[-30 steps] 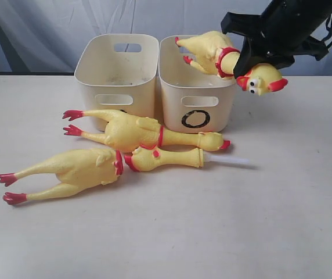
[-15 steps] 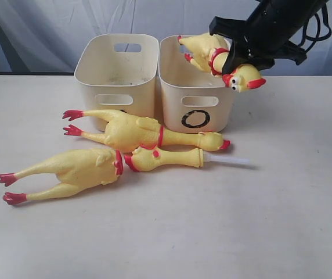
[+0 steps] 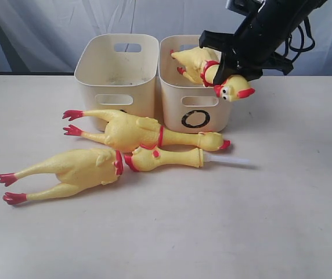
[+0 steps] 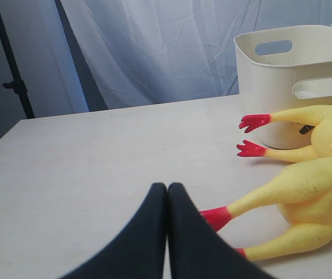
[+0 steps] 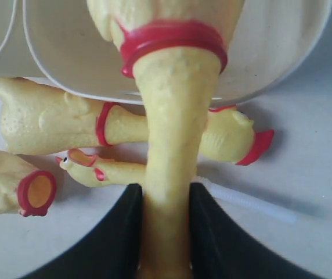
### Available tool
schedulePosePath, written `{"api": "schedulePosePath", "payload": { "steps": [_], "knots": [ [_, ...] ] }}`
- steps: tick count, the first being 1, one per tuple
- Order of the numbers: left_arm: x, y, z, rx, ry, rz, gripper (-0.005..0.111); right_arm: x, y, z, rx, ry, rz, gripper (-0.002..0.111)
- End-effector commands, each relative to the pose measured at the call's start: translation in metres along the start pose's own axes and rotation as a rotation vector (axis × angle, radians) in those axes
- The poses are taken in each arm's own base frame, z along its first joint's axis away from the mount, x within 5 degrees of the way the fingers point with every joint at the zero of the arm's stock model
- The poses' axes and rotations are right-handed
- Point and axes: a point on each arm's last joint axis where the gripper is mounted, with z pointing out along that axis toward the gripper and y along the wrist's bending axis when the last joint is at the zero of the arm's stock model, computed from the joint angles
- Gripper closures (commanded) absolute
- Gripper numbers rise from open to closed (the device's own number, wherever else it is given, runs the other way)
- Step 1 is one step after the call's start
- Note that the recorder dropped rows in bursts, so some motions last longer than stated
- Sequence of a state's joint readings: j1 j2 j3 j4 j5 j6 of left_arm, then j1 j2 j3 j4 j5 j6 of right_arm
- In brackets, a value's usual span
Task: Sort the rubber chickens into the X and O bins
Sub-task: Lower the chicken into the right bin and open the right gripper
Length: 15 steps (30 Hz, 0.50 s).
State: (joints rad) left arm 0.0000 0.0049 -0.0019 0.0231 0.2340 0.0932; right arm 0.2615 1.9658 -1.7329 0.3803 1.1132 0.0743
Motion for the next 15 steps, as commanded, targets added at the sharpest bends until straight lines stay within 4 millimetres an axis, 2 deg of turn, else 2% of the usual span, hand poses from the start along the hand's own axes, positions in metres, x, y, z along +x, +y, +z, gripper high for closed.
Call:
{"api": "schedulePosePath", "payload": {
  "steps": [1, 15],
  "knots": [
    [0.0002, 0.0, -0.0002, -0.002, -0.005, -0.002, 0.106, -0.0047, 0.0001, -0.0029, 0.01, -0.043, 0.002, 0.109],
    [0.0002, 0.0, -0.0002, -0.002, -0.005, -0.002, 0.106, -0.0043, 0.0006, -0.0029, 0.004, -0.039, 0.007, 0.109]
  ]
}}
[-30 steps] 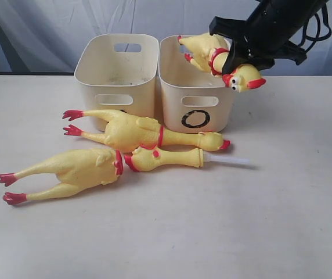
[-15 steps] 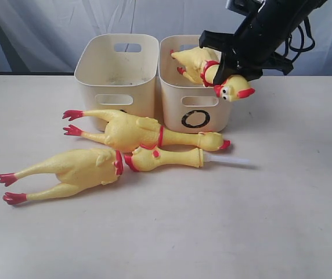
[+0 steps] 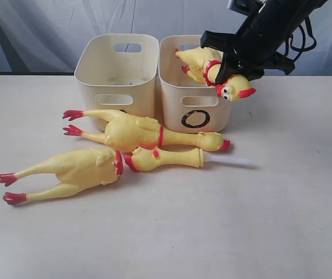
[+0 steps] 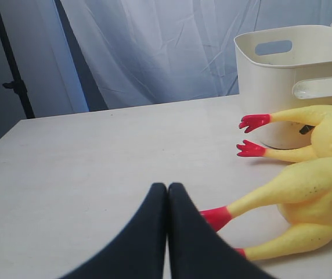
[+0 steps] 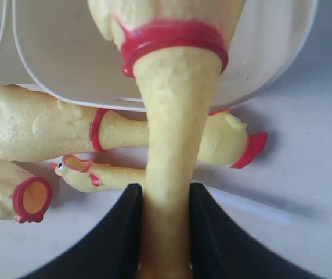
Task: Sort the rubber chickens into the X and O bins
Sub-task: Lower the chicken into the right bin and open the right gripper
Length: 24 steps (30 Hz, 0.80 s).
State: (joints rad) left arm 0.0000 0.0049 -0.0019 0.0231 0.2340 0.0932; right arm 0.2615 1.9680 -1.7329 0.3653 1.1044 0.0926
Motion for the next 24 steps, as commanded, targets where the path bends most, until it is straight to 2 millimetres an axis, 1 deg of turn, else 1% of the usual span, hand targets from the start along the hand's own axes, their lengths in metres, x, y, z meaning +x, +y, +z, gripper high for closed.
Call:
{"api": "schedulePosePath", "payload": {
  "steps": [1, 2, 4, 5, 6, 7, 8, 9, 15, 17, 21, 24],
  "knots": [
    [0.0, 0.0, 0.0, -0.002, -0.005, -0.002, 0.106, -0.003, 0.002, -0.004, -0.009, -0.031, -0.005, 0.109],
    [0.0, 0.0, 0.0, -0.002, -0.005, -0.002, 0.106, -0.003, 0.002, -0.004, -0.009, -0.031, -0.005, 0.109],
    [0.0, 0.0, 0.0, -0.002, -0.005, -0.002, 0.106, -0.003, 0.002, -0.004, -0.011, -0.029, -0.004, 0.102],
    [0.0, 0.0, 0.0, -0.002, -0.005, -0.002, 0.106, -0.003, 0.003, -0.004, -0.017, -0.028, -0.001, 0.088],
    [0.0, 0.0, 0.0, -0.002, -0.005, -0.001, 0.106, -0.003, 0.003, -0.004, -0.023, -0.025, 0.002, 0.082],
    [0.0, 0.0, 0.0, -0.003, -0.005, 0.002, 0.106, -0.002, 0.004, -0.004, -0.032, -0.022, 0.006, 0.069],
    [0.0, 0.0, 0.0, -0.003, -0.005, 0.002, 0.106, -0.002, 0.004, -0.004, -0.031, -0.019, 0.006, 0.061],
    [0.0, 0.0, 0.0, -0.003, -0.005, 0.002, 0.106, -0.002, 0.004, -0.004, -0.033, -0.015, 0.007, 0.057],
    [0.0, 0.0, 0.0, -0.003, -0.005, 0.002, 0.106, 0.0, 0.006, -0.004, -0.048, 0.008, 0.016, 0.056],
    [0.0, 0.0, 0.0, -0.003, -0.005, 0.002, 0.106, 0.001, 0.007, -0.007, -0.056, 0.021, 0.015, 0.056],
    [0.0, 0.0, 0.0, -0.003, -0.005, 0.002, 0.106, 0.0, 0.014, -0.019, -0.08, 0.052, 0.001, 0.056],
    [0.0, 0.0, 0.0, -0.003, -0.005, 0.002, 0.106, -0.004, 0.022, -0.028, -0.12, 0.022, -0.001, 0.056]
  ]
}}
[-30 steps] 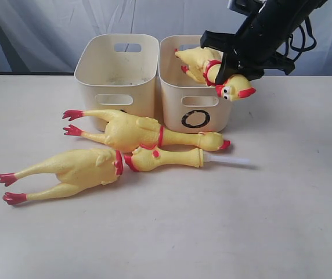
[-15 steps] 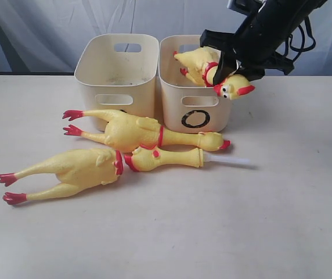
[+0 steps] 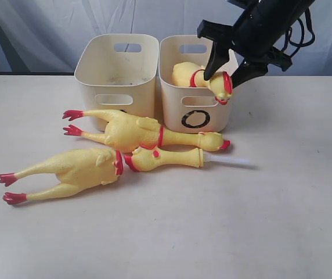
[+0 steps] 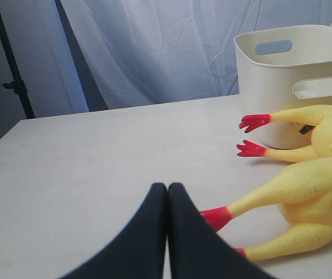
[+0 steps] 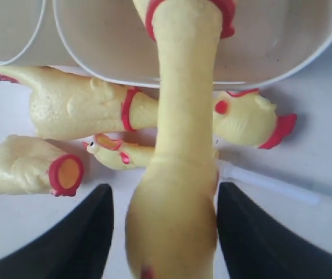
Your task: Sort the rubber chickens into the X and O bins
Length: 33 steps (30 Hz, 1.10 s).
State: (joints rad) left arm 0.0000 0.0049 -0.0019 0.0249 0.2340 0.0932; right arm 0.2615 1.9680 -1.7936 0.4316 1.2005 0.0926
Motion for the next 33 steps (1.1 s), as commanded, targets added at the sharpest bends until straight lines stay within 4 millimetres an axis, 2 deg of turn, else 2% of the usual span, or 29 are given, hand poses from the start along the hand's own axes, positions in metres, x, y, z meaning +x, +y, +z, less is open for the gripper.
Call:
{"api": "schedulePosePath", "payload": {
  "steps": [1, 7, 12, 15, 21, 29, 33],
  "knots": [
    [0.0, 0.0, 0.0, -0.002, -0.005, 0.0, 0.106, -0.004, 0.014, -0.017, -0.077, -0.032, -0.006, 0.056],
    [0.0, 0.0, 0.0, -0.002, -0.005, 0.0, 0.106, -0.005, 0.03, -0.024, -0.213, -0.038, 0.01, 0.056],
    [0.0, 0.0, 0.0, -0.002, -0.005, 0.0, 0.106, -0.003, 0.034, -0.031, -0.23, -0.055, -0.029, 0.056],
    [0.0, 0.0, 0.0, -0.002, -0.005, 0.0, 0.106, 0.001, 0.039, -0.046, -0.239, -0.091, -0.114, 0.056],
    [0.0, 0.0, 0.0, -0.002, -0.005, 0.0, 0.106, 0.017, 0.059, -0.087, -0.283, -0.197, -0.355, 0.056],
    [0.0, 0.0, 0.0, -0.002, -0.005, 0.0, 0.106, 0.04, 0.077, -0.13, -0.3, -0.29, -0.453, 0.056],
    [0.0, 0.0, 0.0, -0.002, -0.005, 0.0, 0.106, 0.057, 0.088, -0.144, -0.211, -0.318, -0.544, 0.056]
  ]
}}
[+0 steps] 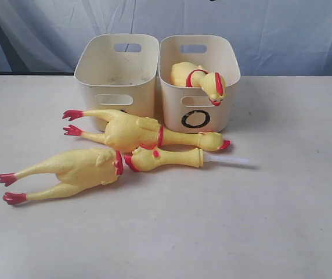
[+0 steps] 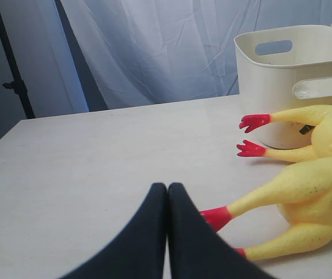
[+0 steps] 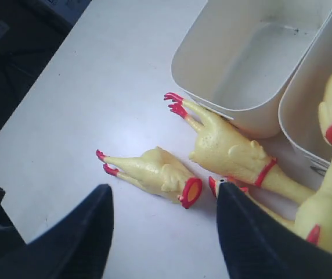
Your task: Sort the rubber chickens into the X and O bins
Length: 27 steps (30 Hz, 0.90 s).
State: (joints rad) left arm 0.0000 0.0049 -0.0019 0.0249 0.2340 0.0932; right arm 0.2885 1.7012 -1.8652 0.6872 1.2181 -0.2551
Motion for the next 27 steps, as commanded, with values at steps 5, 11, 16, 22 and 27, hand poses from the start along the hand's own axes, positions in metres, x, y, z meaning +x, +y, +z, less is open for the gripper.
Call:
{"api": "schedulePosePath", "payload": {
  "steps": [5, 11, 16, 22, 27],
  "knots": [
    [0.0, 0.0, 0.0, -0.002, -0.005, 0.0, 0.106, 0.014, 0.05, -0.029, 0.135, -0.007, -0.213, 0.056],
    [0.0, 0.0, 0.0, -0.002, -0.005, 0.0, 0.106, 0.024, 0.081, -0.06, 0.157, -0.074, -0.204, 0.056],
    [0.0, 0.0, 0.0, -0.002, -0.005, 0.0, 0.106, 0.033, 0.095, -0.092, 0.198, -0.144, -0.229, 0.056],
    [0.0, 0.0, 0.0, -0.002, -0.005, 0.0, 0.106, 0.044, 0.096, -0.121, 0.31, -0.208, -0.208, 0.057],
    [0.0, 0.0, 0.0, -0.002, -0.005, 0.0, 0.106, 0.066, 0.089, -0.115, 0.321, -0.145, -0.186, 0.057]
  ]
}}
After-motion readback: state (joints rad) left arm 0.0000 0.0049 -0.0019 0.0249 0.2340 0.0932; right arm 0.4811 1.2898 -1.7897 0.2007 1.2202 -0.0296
